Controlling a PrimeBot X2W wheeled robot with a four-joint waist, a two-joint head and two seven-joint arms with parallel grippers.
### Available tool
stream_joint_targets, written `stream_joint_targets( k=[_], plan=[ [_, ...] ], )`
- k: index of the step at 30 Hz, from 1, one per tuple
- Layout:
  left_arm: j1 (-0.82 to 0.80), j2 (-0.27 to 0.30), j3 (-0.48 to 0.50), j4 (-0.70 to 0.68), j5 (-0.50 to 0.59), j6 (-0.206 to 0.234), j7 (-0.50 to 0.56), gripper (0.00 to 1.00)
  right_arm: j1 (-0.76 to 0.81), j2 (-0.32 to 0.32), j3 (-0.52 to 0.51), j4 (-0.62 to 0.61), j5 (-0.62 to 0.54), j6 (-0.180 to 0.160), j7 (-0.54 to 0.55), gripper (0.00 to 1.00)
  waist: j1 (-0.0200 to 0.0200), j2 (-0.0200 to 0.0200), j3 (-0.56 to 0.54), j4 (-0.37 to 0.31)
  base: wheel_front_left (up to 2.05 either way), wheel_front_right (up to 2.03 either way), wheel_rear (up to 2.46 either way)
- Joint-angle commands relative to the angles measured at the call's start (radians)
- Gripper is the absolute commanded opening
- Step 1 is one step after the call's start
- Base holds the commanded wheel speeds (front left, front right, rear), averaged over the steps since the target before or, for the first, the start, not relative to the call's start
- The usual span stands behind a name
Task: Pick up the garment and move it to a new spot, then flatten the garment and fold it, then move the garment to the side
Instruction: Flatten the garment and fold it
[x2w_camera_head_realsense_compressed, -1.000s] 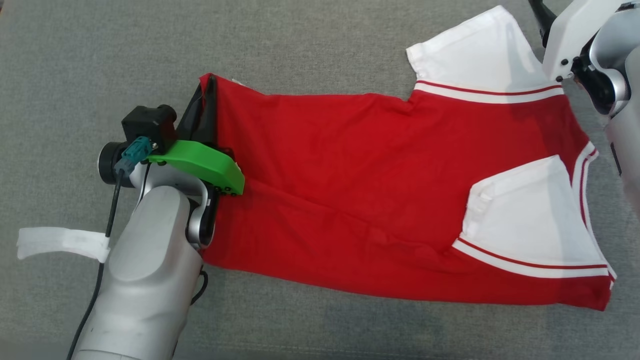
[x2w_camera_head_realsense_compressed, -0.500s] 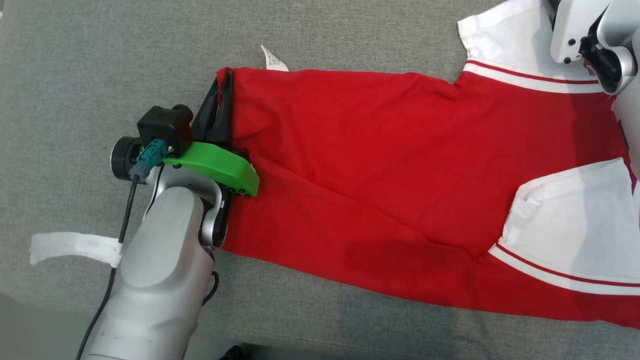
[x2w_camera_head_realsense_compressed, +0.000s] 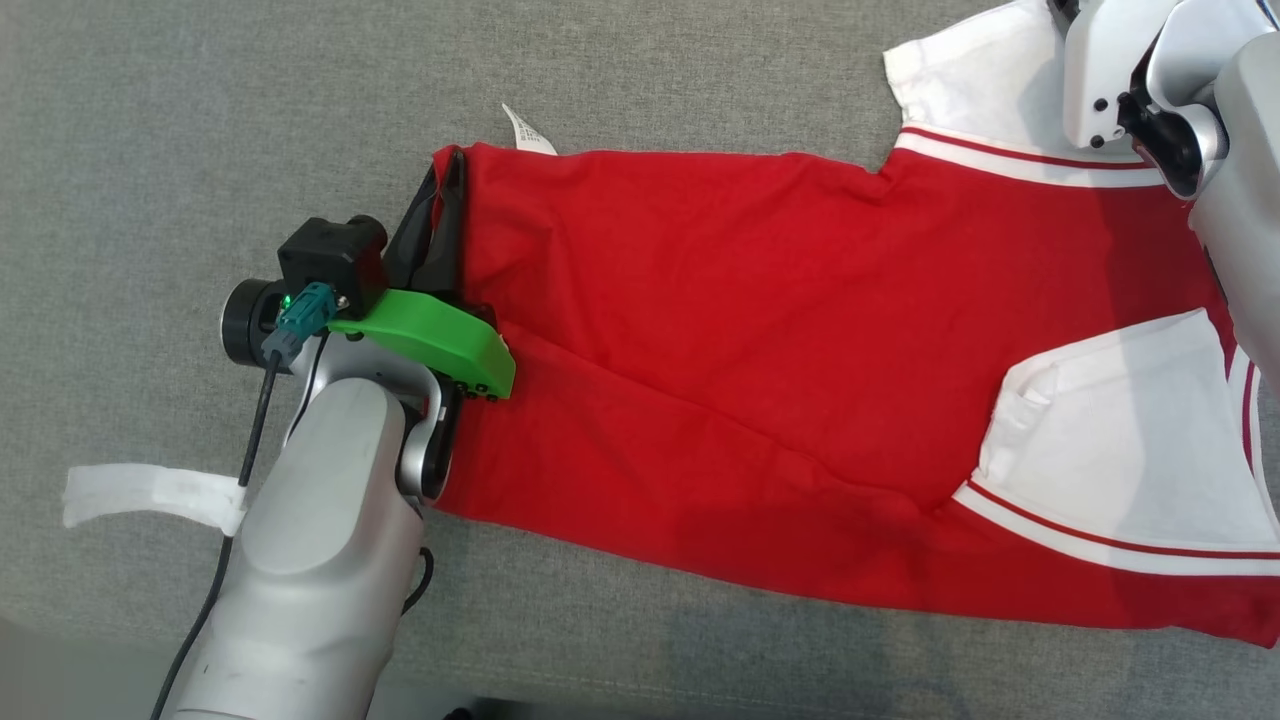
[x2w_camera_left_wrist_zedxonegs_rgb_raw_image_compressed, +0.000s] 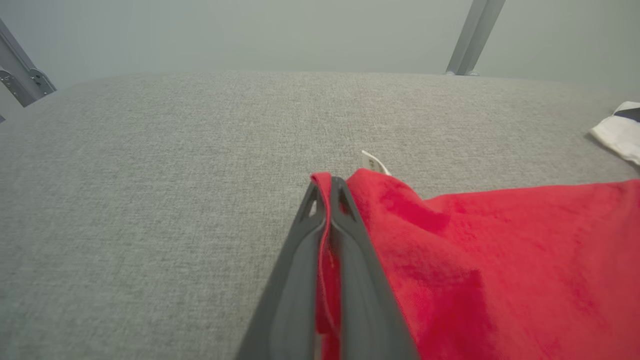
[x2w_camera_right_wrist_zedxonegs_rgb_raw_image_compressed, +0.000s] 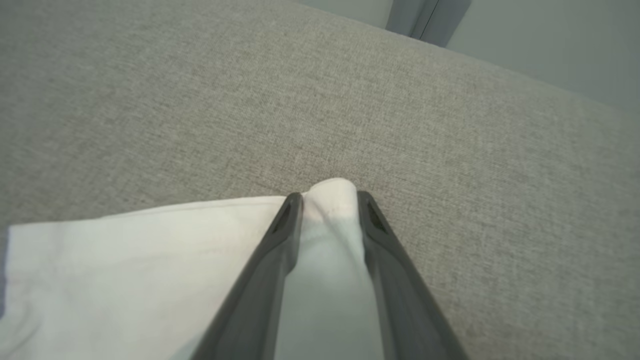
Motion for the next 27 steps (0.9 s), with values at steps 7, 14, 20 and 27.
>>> stream_joint_targets(
  k=[7, 14, 20, 27],
  plan=[
    [-0.012, 0.002, 0.006, 0.010, 0.008, -0.010, -0.003, 0.00, 0.020, -0.013, 0.044, 0.067, 0.021, -0.001, 0.021, 0.00, 0.0000, 0.0000, 0.006, 0.000, 0.00, 0.00, 0.00],
    [-0.004, 0.008, 0.024, 0.021, 0.009, -0.011, -0.003, 0.00, 0.003, -0.013, 0.050, 0.065, 0.039, -0.001, -0.067, 0.00, 0.0000, 0.0000, -0.019, -0.017, 0.00, 0.00, 0.00],
    [0.020, 0.020, 0.042, 0.044, -0.002, -0.021, -0.003, 0.00, 0.044, -0.014, 0.072, -0.002, 0.099, -0.001, -0.157, 0.00, 0.0000, 0.0000, -0.076, -0.051, 0.00, 0.00, 0.00],
    [0.048, 0.054, 0.062, 0.082, -0.027, -0.035, -0.001, 0.00, 0.165, -0.074, 0.126, -0.176, 0.203, -0.001, -0.240, 0.00, 0.0000, 0.0000, -0.165, -0.113, 0.00, 0.00, 0.00]
  ],
)
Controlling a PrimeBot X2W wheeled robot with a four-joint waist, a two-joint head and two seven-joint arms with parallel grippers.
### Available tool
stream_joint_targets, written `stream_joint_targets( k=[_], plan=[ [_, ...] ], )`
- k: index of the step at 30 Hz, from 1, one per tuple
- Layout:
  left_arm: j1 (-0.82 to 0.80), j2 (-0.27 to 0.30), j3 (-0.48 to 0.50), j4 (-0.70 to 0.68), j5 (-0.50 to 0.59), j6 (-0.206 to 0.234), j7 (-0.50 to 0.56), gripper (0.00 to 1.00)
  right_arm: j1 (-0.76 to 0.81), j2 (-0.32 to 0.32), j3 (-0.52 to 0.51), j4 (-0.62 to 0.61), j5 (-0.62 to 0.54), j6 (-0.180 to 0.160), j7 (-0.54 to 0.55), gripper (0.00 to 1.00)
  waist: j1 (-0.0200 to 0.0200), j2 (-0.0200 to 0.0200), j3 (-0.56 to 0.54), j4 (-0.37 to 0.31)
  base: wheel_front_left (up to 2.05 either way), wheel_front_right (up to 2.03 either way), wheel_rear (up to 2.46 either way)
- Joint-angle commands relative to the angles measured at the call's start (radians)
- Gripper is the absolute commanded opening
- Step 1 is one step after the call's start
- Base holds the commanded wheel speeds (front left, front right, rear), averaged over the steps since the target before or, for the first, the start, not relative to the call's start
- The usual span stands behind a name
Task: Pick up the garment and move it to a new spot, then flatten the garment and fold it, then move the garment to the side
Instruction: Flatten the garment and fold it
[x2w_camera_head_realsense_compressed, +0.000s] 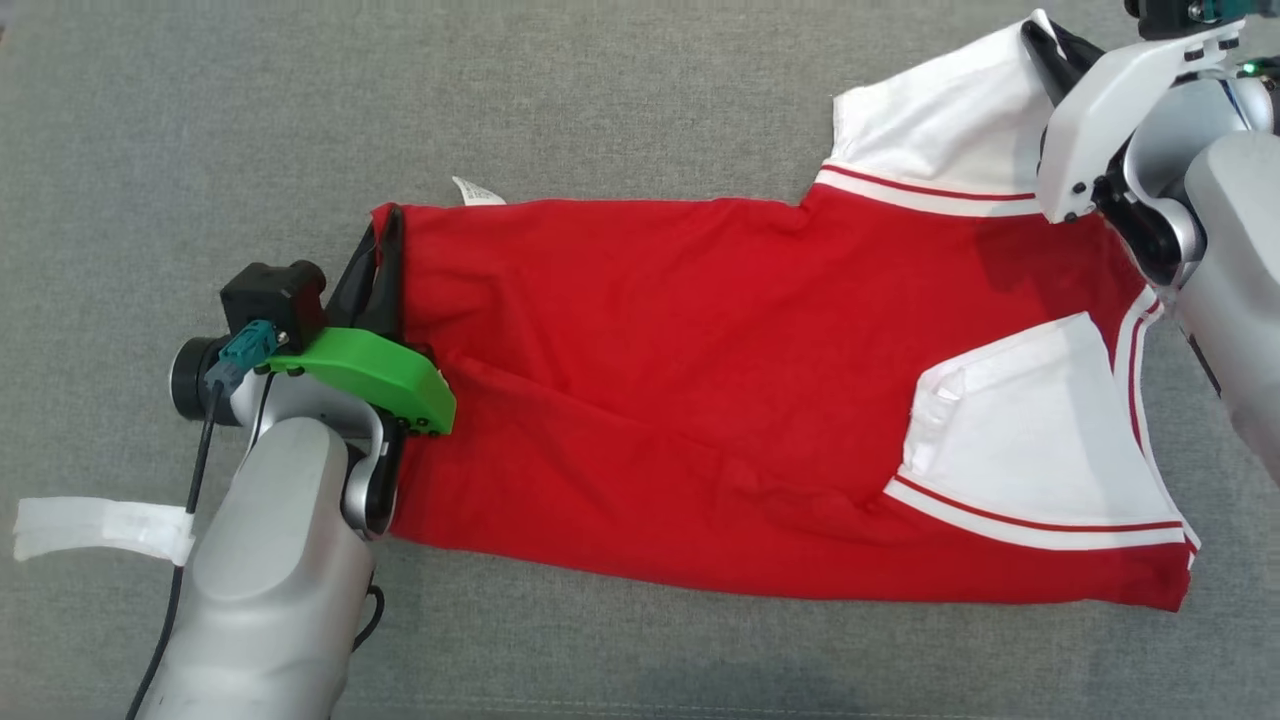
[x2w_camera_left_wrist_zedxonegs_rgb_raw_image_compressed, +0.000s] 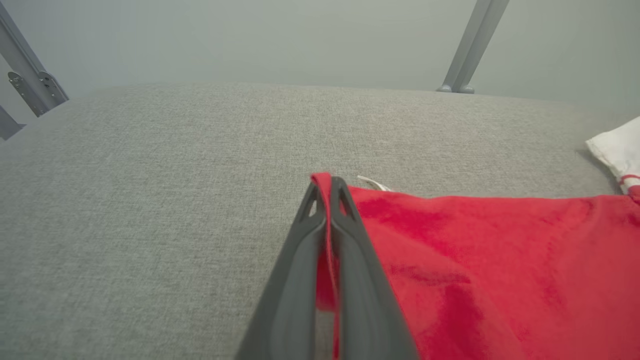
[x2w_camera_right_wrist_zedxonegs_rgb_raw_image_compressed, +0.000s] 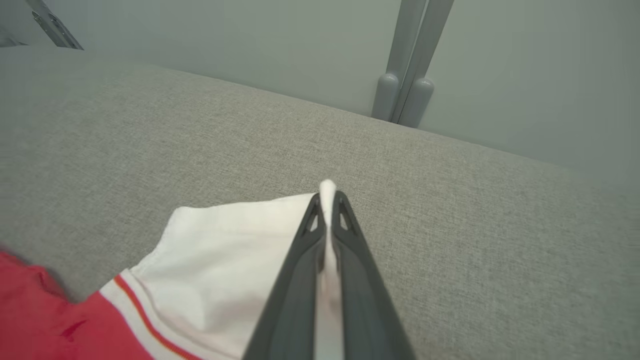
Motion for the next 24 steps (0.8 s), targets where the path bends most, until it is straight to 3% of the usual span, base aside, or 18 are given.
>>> stream_joint_targets(
  k=[1, 11, 18, 24],
  plan=[
    [0.017, 0.016, 0.007, 0.006, -0.011, -0.007, 0.000, 0.00, 0.045, -0.022, 0.012, -0.046, 0.024, -0.001, -0.017, 0.00, 0.0000, -0.0001, -0.059, -0.050, 0.00, 0.00, 0.00],
    [0.061, 0.056, 0.011, -0.008, -0.039, -0.024, 0.023, 0.00, 0.230, -0.099, -0.002, -0.279, 0.085, -0.001, -0.078, 0.00, 0.0000, -0.0001, -0.158, -0.092, 0.00, 0.00, 0.00],
    [0.126, 0.081, 0.008, -0.053, -0.061, -0.033, 0.039, 0.00, 0.430, -0.131, -0.085, -0.449, 0.077, -0.001, -0.120, 0.00, 0.0000, -0.0001, -0.218, -0.113, 0.00, 0.00, 0.00],
    [0.224, 0.099, 0.015, -0.122, -0.083, -0.026, 0.036, 0.00, 0.633, -0.112, -0.188, -0.568, 0.054, -0.001, -0.122, 0.00, 0.0000, -0.0001, -0.241, -0.130, 0.00, 0.00, 0.00]
  ],
)
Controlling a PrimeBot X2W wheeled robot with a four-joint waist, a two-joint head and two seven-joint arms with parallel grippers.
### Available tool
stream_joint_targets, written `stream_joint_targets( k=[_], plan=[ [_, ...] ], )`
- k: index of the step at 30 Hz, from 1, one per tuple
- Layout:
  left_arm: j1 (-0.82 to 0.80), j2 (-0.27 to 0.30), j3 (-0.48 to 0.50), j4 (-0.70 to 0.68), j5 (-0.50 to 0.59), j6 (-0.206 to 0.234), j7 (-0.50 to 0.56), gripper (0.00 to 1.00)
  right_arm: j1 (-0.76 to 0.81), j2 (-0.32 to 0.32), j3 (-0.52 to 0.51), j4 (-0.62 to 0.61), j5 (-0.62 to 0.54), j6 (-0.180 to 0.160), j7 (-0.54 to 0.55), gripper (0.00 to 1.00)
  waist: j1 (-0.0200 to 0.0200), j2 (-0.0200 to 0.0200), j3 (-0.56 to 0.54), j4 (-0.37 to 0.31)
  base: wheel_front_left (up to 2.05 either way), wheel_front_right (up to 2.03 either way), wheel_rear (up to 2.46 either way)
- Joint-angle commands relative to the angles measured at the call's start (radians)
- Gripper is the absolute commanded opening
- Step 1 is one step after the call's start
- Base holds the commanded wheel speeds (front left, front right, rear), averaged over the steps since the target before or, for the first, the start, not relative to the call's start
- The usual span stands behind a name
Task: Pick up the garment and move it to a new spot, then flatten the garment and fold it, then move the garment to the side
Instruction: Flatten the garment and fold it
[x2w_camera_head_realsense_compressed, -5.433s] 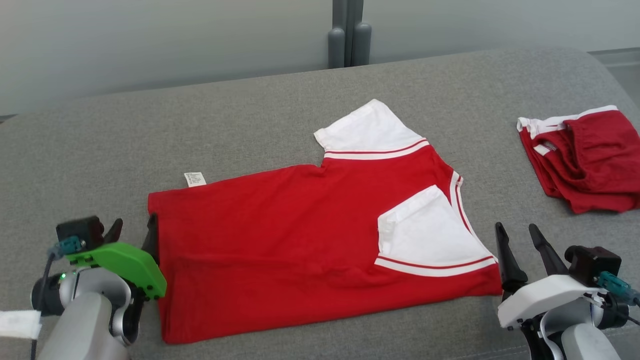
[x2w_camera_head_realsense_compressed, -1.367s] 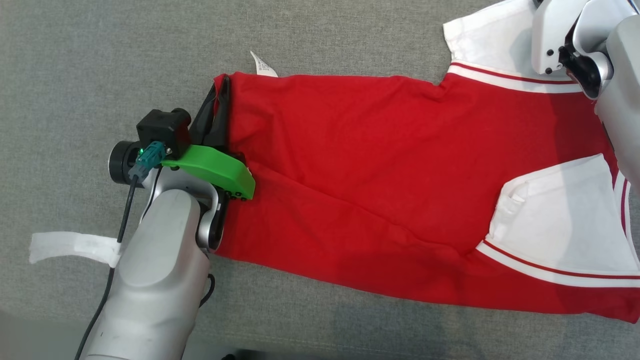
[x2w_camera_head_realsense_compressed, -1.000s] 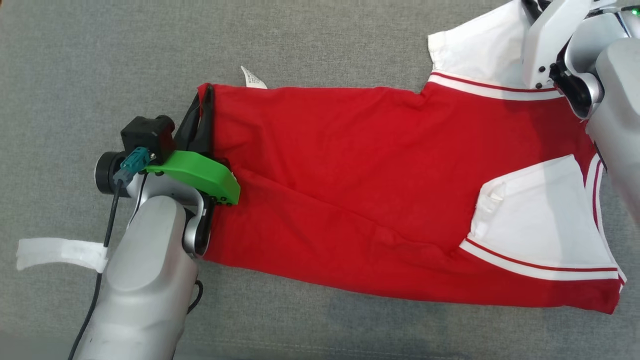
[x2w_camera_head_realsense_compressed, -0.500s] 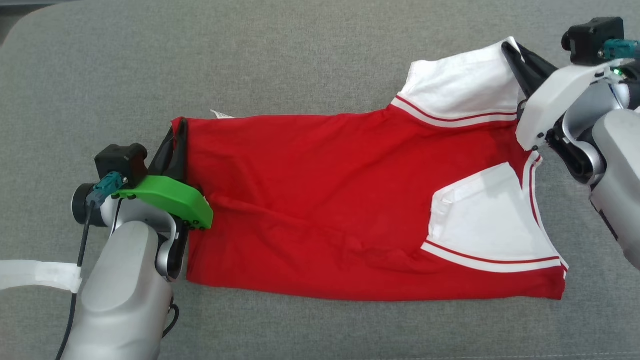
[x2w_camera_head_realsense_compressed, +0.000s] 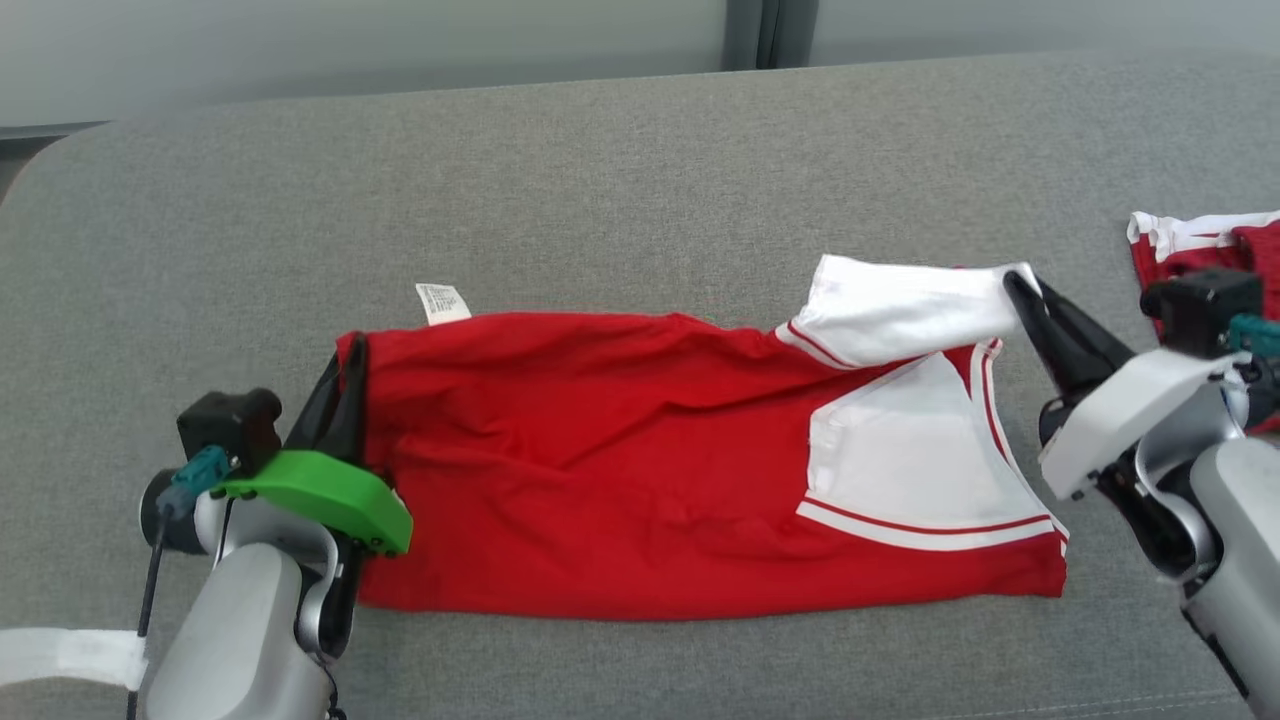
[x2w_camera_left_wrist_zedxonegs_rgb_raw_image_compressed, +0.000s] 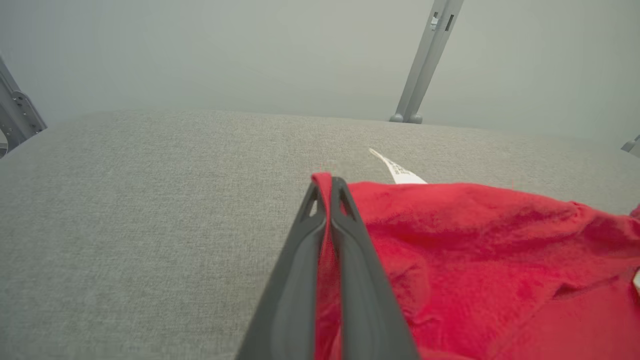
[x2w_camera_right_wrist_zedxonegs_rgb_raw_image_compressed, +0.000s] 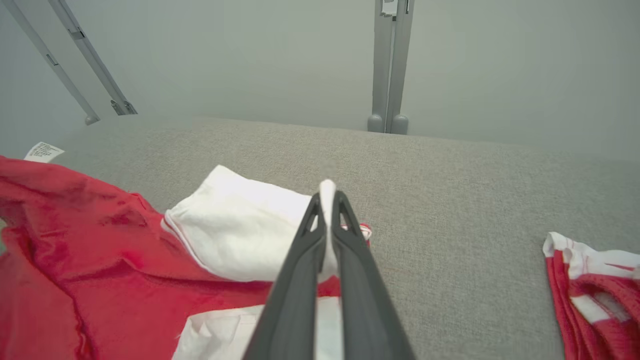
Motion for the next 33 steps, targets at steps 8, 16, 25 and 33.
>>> stream_joint_targets(
  k=[8, 16, 25, 33],
  plan=[
    [0.148, 0.001, 0.027, -0.063, -0.052, 0.034, -0.001, 0.00, 0.202, 0.076, -0.105, -0.066, -0.049, -0.001, 0.017, 0.00, 0.0001, 0.0000, -0.019, -0.021, 0.00, 0.00, 0.00],
    [0.200, -0.028, 0.021, -0.019, -0.072, 0.050, -0.007, 0.00, 0.269, 0.134, -0.123, -0.034, -0.103, -0.001, 0.004, 0.00, 0.0001, 0.0000, -0.029, -0.024, 0.00, 0.00, 0.00],
    [0.223, -0.042, 0.027, 0.045, -0.085, 0.052, -0.022, 0.00, 0.298, 0.149, -0.107, 0.025, -0.153, -0.001, -0.046, 0.11, 0.0001, 0.0000, -0.050, -0.025, 0.00, 0.00, 0.00],
    [0.272, -0.054, 0.056, 0.071, -0.109, 0.048, -0.036, 1.00, 0.345, 0.166, -0.113, 0.084, -0.199, -0.001, -0.111, 1.00, 0.0001, 0.0000, -0.088, -0.035, 0.00, 0.00, 0.00]
  ],
)
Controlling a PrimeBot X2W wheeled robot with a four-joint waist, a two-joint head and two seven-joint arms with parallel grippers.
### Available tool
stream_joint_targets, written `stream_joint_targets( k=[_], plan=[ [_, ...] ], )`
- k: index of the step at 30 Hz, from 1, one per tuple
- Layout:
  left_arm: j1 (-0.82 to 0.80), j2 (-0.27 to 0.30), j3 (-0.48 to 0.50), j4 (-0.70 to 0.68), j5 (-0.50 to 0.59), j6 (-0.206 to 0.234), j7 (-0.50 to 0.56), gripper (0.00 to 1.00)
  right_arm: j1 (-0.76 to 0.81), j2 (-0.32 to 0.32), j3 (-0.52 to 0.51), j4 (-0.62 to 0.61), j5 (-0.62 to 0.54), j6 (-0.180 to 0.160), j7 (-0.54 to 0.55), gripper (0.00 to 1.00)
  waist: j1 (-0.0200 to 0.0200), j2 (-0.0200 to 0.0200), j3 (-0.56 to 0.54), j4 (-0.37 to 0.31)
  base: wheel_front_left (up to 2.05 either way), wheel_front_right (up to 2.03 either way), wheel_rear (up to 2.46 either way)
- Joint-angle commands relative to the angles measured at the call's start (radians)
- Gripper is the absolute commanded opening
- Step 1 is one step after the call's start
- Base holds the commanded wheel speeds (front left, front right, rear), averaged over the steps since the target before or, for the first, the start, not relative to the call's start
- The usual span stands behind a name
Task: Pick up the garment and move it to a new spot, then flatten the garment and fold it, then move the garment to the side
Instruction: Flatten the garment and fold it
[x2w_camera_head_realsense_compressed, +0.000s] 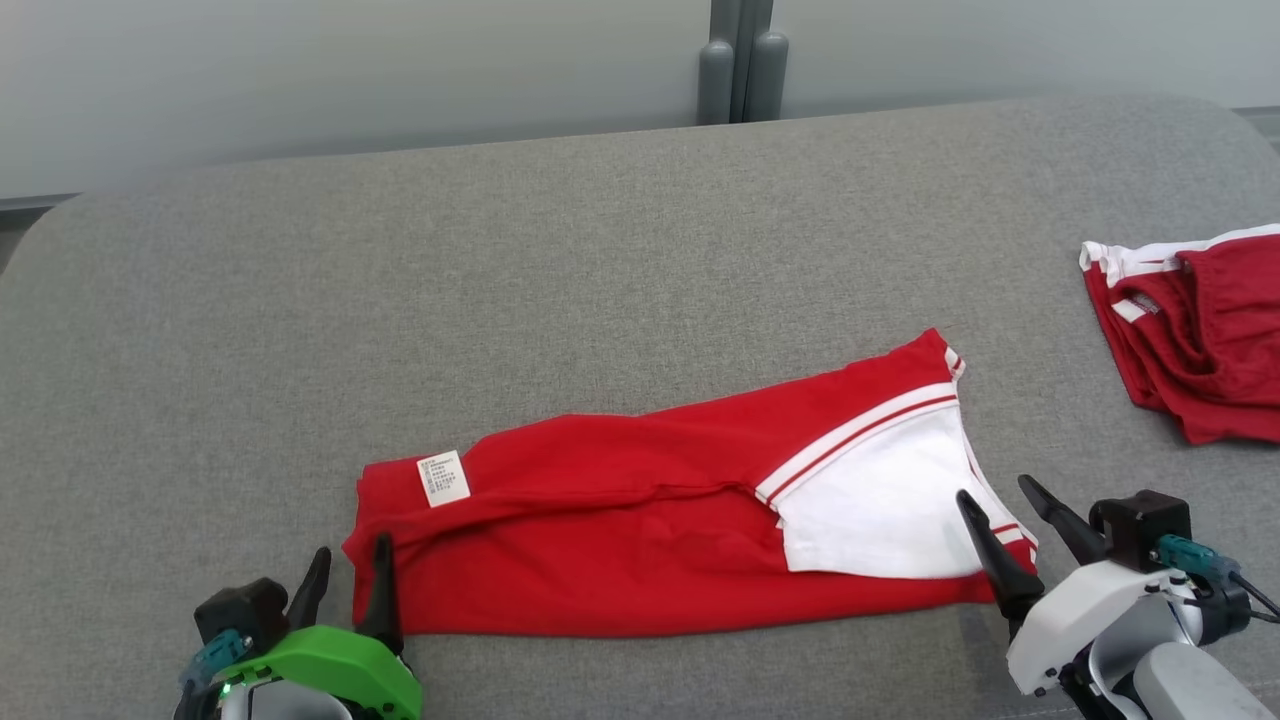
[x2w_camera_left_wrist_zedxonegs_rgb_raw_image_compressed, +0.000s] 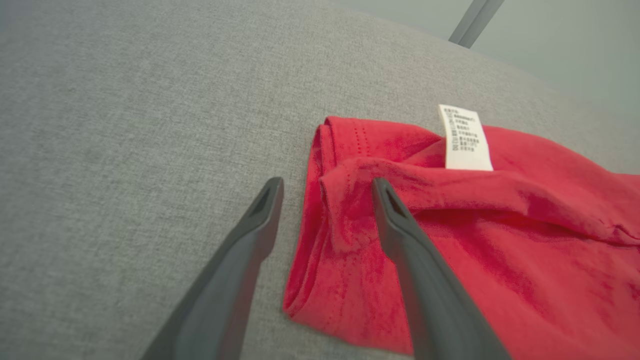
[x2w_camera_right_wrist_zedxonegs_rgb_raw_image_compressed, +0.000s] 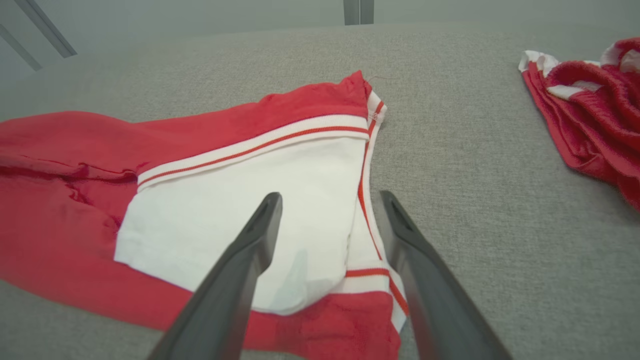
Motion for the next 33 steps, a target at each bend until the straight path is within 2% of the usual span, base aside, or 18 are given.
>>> stream_joint_targets(
  k=[1, 9, 16, 24, 33],
  plan=[
    [0.026, 0.001, 0.014, -0.002, -0.010, 0.005, -0.004, 1.00, 0.020, 0.004, -0.012, 0.011, -0.013, -0.001, -0.016, 1.00, 0.0001, 0.0000, -0.015, -0.006, 0.00, 0.00, 0.00],
    [0.086, 0.020, 0.054, -0.090, 0.020, 0.038, -0.009, 1.00, 0.069, 0.012, -0.066, 0.028, -0.021, -0.001, -0.035, 1.00, 0.0001, 0.0000, -0.065, -0.003, 0.00, 0.00, 0.00],
    [0.112, 0.005, 0.064, -0.217, 0.065, 0.057, -0.010, 1.00, 0.077, 0.010, -0.093, 0.008, -0.031, -0.001, -0.004, 1.00, 0.0001, 0.0000, -0.097, 0.004, 0.00, 0.00, 0.00],
    [0.122, -0.013, 0.050, -0.292, 0.078, 0.070, -0.009, 1.00, 0.026, 0.000, -0.099, 0.015, -0.053, -0.001, 0.077, 1.00, 0.0001, 0.0000, -0.111, 0.031, 0.00, 0.00, 0.00],
    [0.129, -0.008, 0.052, -0.331, 0.089, 0.086, -0.009, 1.00, -0.050, 0.020, -0.104, 0.120, -0.041, -0.001, 0.191, 1.00, 0.0001, 0.0000, -0.112, 0.090, 0.00, 0.00, 0.00]
  ],
)
